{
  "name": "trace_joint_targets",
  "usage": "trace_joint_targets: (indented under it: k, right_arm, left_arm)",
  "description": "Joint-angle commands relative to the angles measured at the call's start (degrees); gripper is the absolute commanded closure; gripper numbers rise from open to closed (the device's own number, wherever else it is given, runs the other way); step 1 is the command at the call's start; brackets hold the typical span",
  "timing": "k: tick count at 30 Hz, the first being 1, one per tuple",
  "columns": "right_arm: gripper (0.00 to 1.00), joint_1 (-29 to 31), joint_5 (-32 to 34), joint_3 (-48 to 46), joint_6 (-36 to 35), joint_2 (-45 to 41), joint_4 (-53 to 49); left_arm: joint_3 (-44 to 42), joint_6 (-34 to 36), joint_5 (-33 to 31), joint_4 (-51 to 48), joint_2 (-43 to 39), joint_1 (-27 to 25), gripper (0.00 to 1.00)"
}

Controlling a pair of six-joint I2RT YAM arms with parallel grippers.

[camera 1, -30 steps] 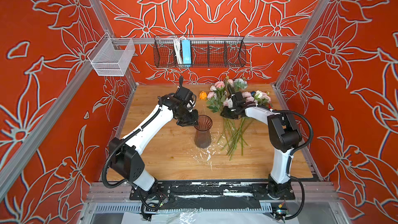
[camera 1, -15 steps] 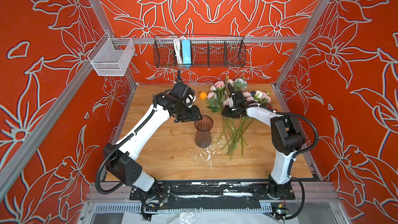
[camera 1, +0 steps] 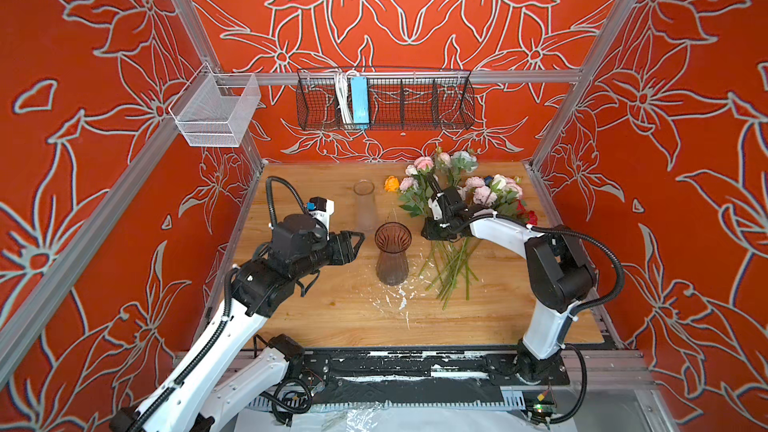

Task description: Arrange the flowers into the vase

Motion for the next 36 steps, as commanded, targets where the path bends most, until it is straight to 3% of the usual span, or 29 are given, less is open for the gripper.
trace_joint_targets:
  k: [1,9,12,14,18,26,36]
  right_arm:
    - [0.65,-0.1,2.6,-1.9,1.1,-0.5,-0.6]
    - [0.67,-0.1,2.0,-3.9,1.1,-2.2,0.2]
    - [0.75,-0.1,0.2,-2.8,1.0,0.2,0.1]
    - [0.87,-0.1,-1.2,-2.5,1.3,0.5,0.8]
    - [1.0,-0.1,-2.5,-1.5,0.9,-2.1,1.7]
    - [1.0,-0.1,-7.8,-0.8,3.1,-10.4,4.6]
    - [1.0,-0.2,-13.3,-3.3,2.4,-20.2,-0.1]
  left_arm:
    - [-1.0,-2.6,-1.7,8.4,-0.2,-0.3,0.36]
    - [-1.4,-3.7,1.5,10.8,3.4,-0.3,0.36]
    - [-1.0,-3.9,2.4,12.3,4.7,-0.3,0.36]
    - [-0.4,-3.7,2.7,12.6,5.5,-0.3,0.36]
    - [2.2,-2.5,3.3,11.5,6.9,-0.3,0.35]
    - [6.1,-0.5,3.3,11.2,7.7,-0.3,0.35]
    - [8.6,0.0,7.2,16.2,9.7,-0.3,0.35]
